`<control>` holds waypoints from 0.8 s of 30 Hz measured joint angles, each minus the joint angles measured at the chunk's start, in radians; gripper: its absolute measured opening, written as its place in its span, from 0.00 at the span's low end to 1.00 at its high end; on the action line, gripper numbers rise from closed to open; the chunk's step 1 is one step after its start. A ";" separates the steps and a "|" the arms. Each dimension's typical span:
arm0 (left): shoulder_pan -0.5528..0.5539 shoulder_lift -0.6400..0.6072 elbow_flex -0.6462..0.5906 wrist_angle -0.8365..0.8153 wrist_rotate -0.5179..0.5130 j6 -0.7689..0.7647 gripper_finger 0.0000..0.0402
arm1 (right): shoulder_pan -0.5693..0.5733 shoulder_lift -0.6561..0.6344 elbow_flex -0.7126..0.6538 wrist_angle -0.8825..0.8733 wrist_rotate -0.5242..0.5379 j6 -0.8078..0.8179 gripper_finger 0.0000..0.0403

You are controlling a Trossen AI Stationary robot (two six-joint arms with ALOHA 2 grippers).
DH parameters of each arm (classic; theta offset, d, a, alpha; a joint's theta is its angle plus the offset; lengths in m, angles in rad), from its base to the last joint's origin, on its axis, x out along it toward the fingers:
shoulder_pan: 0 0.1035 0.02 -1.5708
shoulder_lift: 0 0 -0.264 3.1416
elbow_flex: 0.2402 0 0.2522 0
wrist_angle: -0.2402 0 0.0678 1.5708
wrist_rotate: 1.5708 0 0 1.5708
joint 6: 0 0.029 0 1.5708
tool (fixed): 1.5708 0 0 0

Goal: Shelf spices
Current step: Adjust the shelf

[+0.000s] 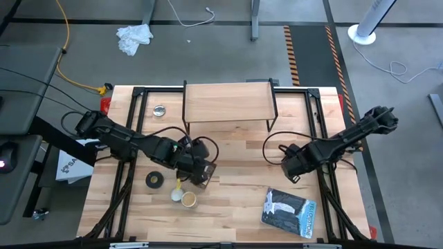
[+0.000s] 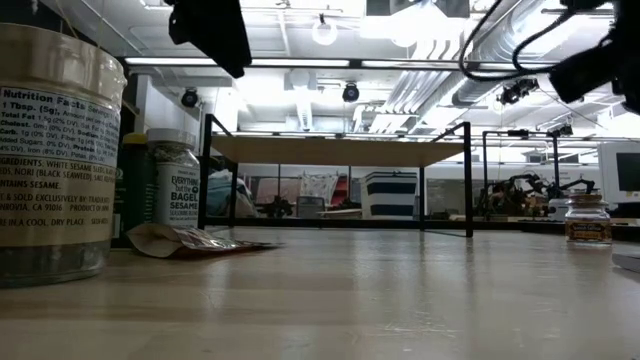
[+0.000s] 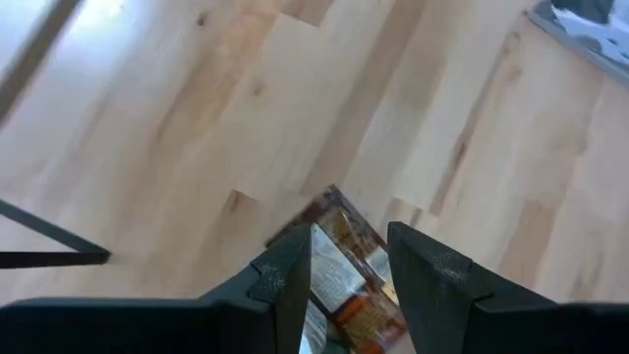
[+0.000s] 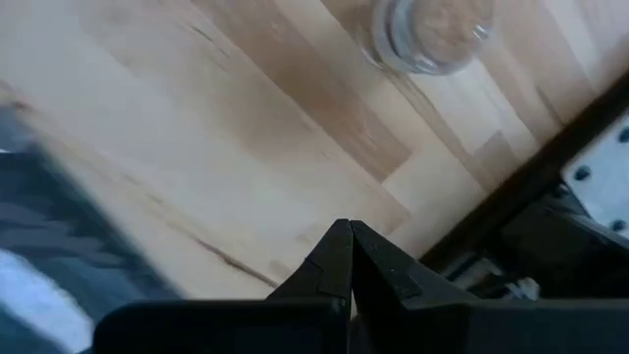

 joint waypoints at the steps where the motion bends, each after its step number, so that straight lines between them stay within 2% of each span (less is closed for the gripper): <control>1: -0.001 0.000 0.000 0.000 0.012 0.007 0.33 | 0.000 0.000 -0.010 -0.005 -0.001 -0.005 0.00; 8: 0.002 0.000 0.000 0.001 0.075 0.047 0.33 | 0.002 -0.003 -0.029 -0.013 -0.015 -0.007 0.00; 24: 0.005 0.000 0.000 0.000 0.136 -0.023 0.33 | 0.002 -0.004 -0.029 -0.012 0.004 0.003 0.00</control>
